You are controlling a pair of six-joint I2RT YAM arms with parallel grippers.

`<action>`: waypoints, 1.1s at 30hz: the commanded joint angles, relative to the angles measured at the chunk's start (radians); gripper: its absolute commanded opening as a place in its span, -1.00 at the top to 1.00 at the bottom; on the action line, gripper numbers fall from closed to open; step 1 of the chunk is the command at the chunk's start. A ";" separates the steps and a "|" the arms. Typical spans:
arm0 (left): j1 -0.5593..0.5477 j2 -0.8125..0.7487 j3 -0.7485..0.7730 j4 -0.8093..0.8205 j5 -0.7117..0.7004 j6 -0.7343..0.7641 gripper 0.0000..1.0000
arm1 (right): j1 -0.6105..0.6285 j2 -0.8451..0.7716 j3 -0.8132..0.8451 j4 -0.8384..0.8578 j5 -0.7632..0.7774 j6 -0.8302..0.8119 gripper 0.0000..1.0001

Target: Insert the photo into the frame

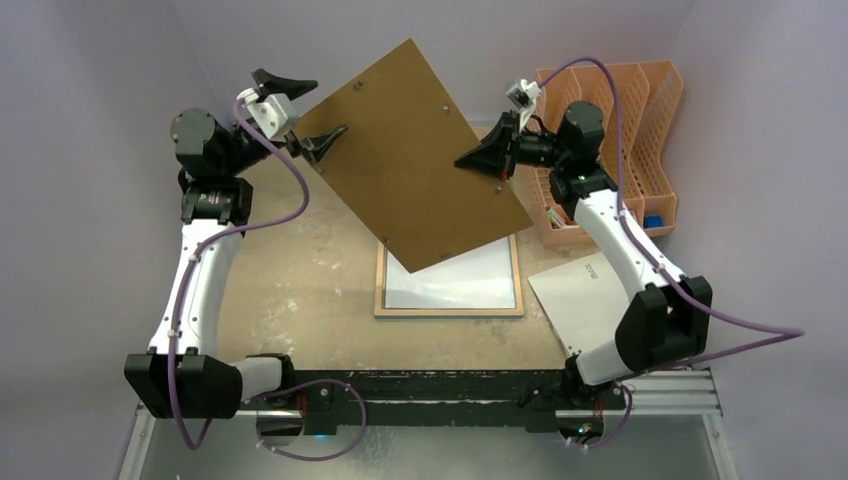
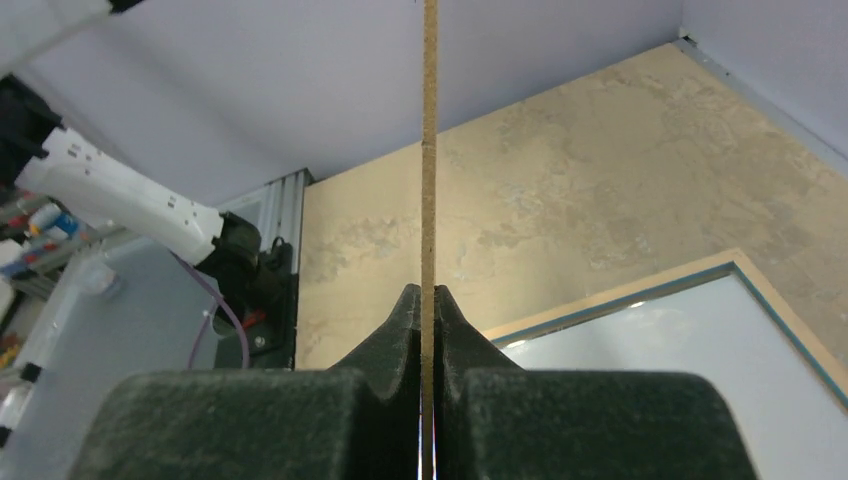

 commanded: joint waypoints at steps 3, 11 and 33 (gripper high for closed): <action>-0.001 -0.040 -0.063 0.083 -0.265 -0.003 -0.76 | -0.001 0.042 0.038 0.243 0.093 0.234 1.00; -0.001 -0.011 -0.064 0.072 -0.532 -0.372 -0.85 | -0.025 0.092 0.009 0.185 0.315 0.444 1.00; -0.002 0.138 -0.466 0.125 -0.690 -0.737 -0.95 | -0.128 0.200 -0.158 -0.195 0.469 0.532 1.00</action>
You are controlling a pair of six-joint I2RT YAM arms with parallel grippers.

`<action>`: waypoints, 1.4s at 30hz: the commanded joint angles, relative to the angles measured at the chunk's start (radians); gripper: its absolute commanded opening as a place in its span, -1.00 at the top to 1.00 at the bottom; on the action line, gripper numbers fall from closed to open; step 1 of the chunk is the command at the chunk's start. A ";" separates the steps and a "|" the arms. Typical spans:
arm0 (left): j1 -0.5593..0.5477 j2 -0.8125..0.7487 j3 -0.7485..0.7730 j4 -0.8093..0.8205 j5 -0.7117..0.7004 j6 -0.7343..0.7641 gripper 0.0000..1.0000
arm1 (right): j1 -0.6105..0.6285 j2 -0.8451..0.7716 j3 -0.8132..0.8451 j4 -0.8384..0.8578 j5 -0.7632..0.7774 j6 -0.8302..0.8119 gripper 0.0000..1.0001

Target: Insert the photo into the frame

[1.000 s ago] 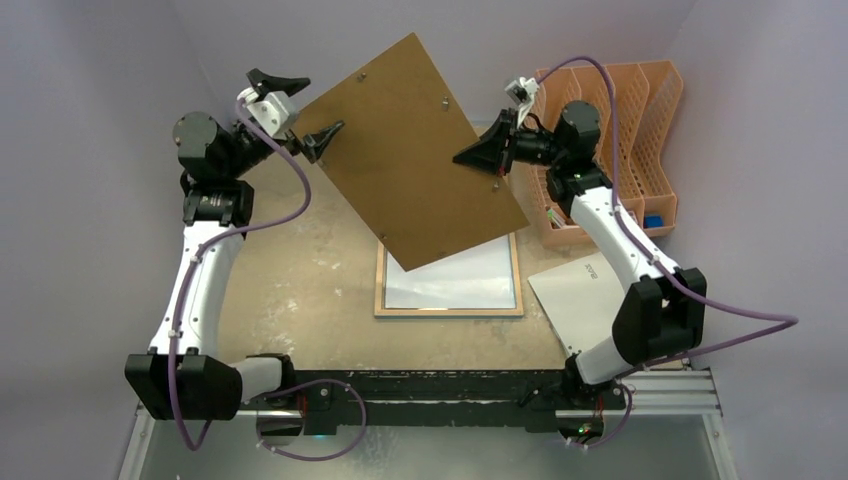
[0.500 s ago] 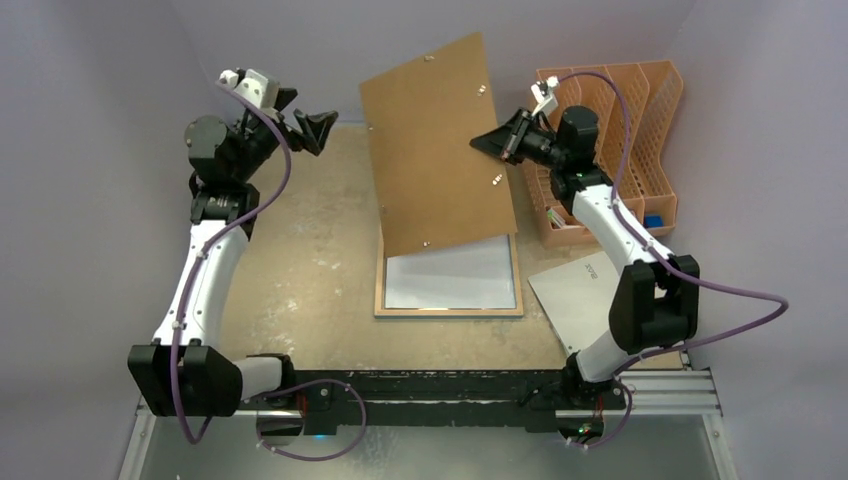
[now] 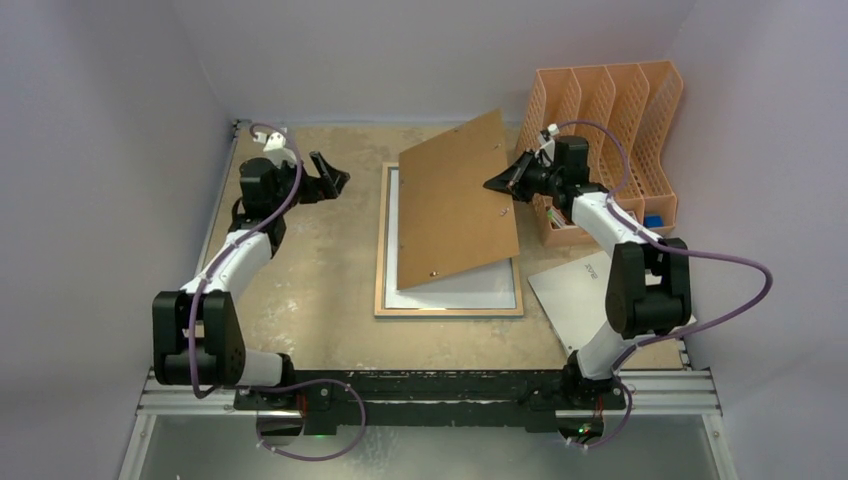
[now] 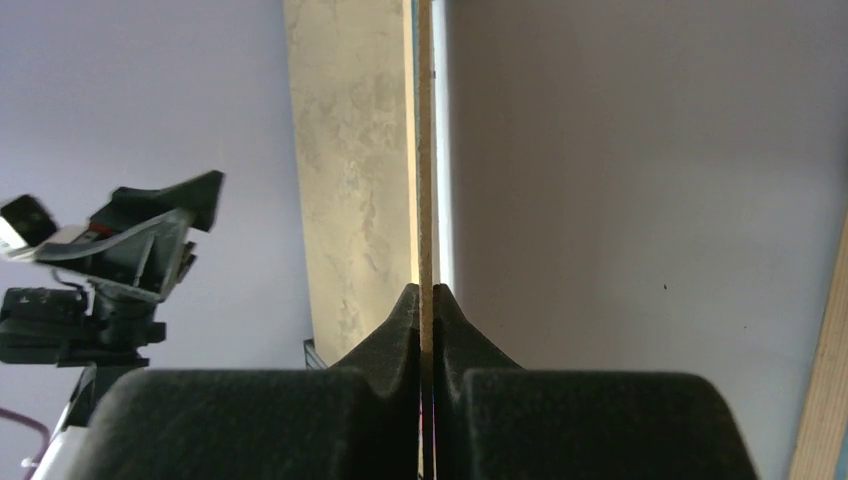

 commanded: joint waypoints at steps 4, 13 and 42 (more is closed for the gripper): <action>-0.001 0.032 0.020 0.014 -0.177 -0.141 -0.89 | 0.007 0.012 -0.007 0.073 -0.045 0.053 1.00; -0.008 0.166 0.076 -0.078 -0.042 -0.138 -0.94 | 0.007 -0.023 -0.043 0.032 -0.105 0.028 1.00; -0.174 0.510 0.185 -0.208 -0.078 -0.187 0.12 | 0.007 -0.086 -0.076 -0.025 -0.200 -0.015 1.00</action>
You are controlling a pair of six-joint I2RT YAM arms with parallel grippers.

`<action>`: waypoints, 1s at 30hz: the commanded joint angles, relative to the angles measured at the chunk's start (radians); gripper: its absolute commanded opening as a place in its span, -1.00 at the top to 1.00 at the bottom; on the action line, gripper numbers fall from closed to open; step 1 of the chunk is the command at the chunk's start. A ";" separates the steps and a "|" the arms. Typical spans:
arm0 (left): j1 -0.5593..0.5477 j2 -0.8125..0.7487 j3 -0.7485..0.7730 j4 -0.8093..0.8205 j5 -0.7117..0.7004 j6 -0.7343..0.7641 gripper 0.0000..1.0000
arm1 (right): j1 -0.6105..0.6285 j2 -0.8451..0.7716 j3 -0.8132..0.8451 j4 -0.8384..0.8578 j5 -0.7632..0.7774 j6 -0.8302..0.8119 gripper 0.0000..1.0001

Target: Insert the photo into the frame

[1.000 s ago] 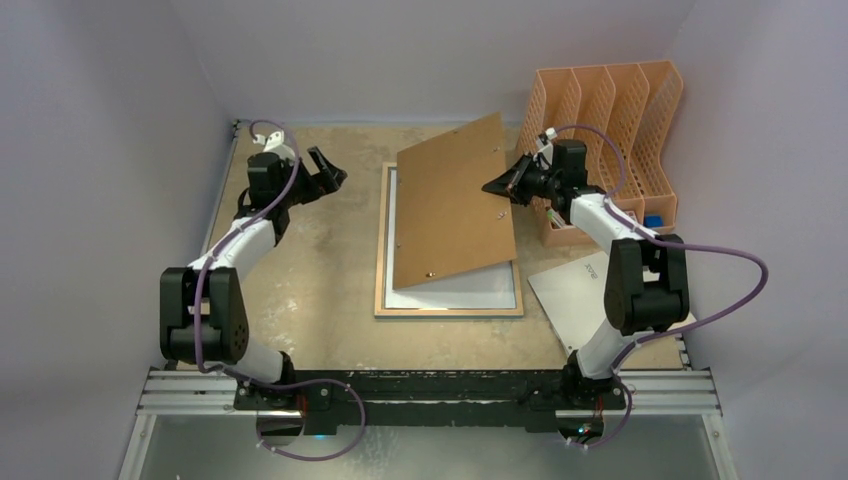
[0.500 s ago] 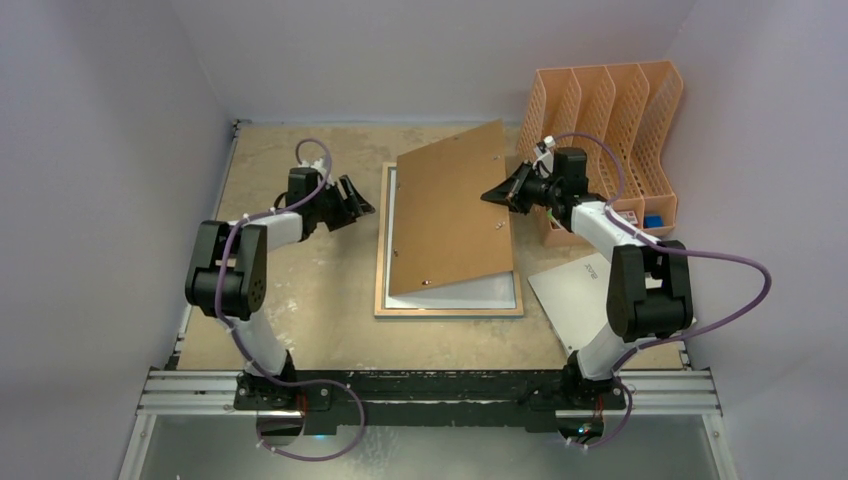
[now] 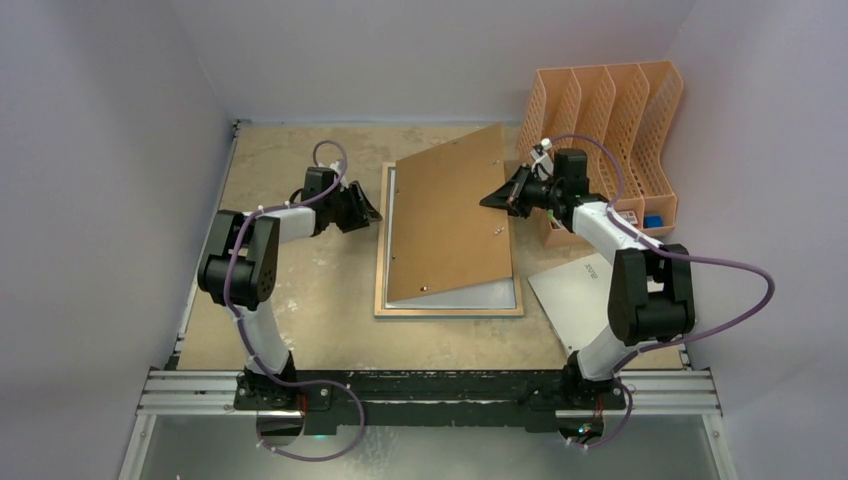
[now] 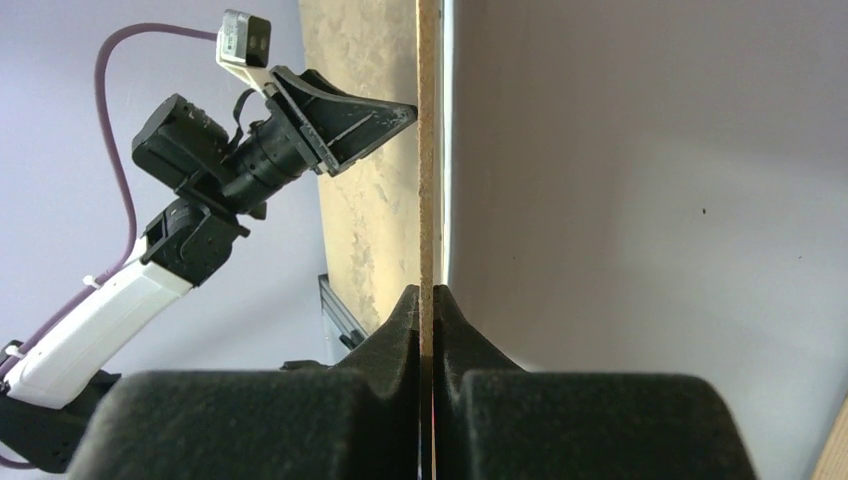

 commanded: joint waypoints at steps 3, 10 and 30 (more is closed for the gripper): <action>-0.005 0.019 0.028 -0.031 -0.045 0.036 0.23 | 0.004 -0.053 0.020 -0.039 -0.079 -0.004 1.00; -0.007 0.032 0.021 -0.031 -0.053 0.043 0.27 | 0.003 -0.067 0.028 -0.080 -0.081 -0.015 1.00; -0.009 0.040 -0.009 -0.020 -0.044 0.056 0.28 | 0.003 -0.031 0.004 -0.029 -0.090 -0.037 1.00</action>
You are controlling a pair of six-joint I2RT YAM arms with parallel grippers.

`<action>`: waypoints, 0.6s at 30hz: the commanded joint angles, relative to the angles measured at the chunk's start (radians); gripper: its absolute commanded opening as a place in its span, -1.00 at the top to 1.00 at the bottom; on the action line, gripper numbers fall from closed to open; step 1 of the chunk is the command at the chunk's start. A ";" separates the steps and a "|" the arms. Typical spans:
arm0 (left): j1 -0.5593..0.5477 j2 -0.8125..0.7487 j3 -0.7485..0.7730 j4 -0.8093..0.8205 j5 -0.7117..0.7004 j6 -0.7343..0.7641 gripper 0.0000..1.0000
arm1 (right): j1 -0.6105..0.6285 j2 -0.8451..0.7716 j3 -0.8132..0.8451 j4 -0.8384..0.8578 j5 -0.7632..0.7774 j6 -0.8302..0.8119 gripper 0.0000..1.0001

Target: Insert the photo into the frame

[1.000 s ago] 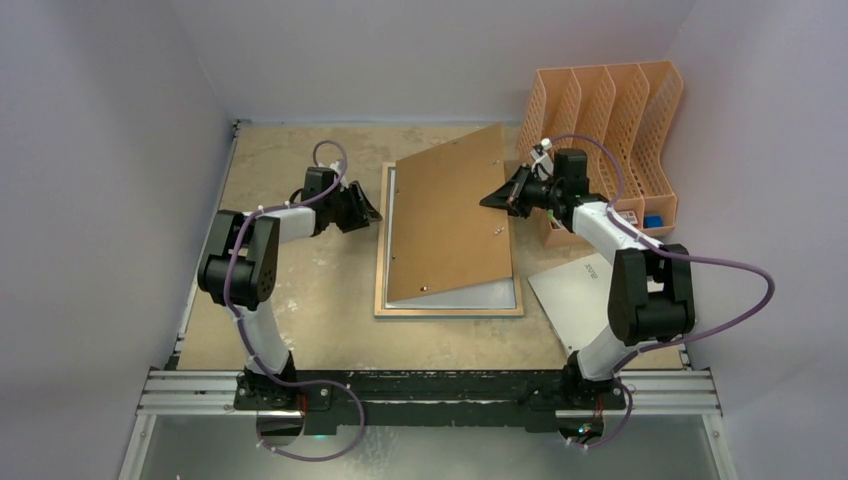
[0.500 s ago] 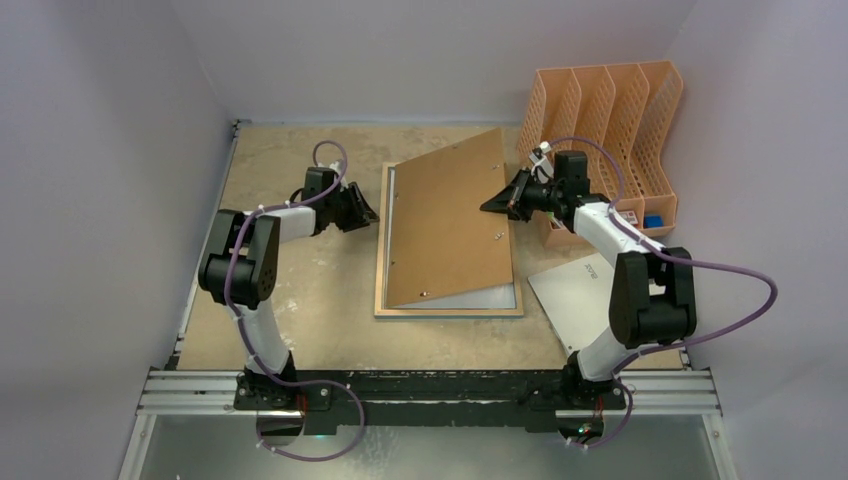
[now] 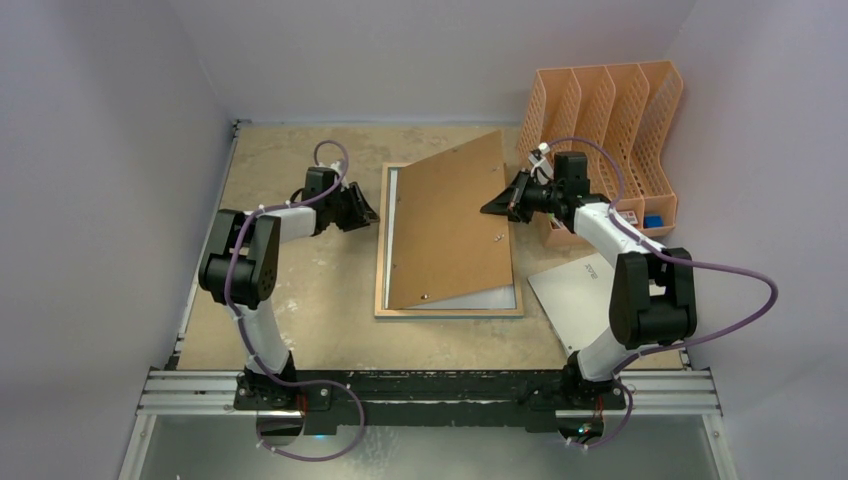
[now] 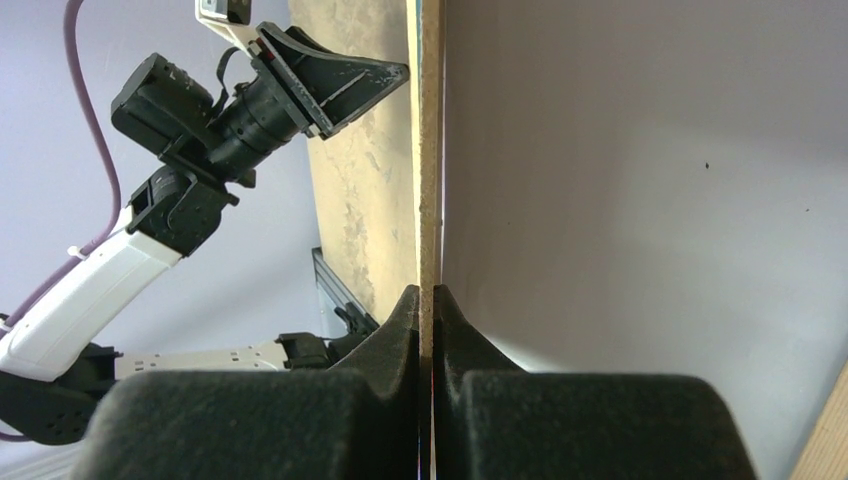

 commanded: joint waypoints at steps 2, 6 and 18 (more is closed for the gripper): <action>-0.008 0.034 -0.015 -0.012 -0.014 0.026 0.28 | 0.003 0.008 -0.002 0.118 -0.062 0.031 1.00; -0.008 0.042 -0.011 -0.013 0.007 0.038 0.29 | 0.003 0.021 -0.017 0.190 -0.092 0.048 0.99; -0.008 0.079 0.006 -0.018 0.056 0.043 0.34 | 0.006 0.043 -0.088 0.326 -0.091 0.118 0.86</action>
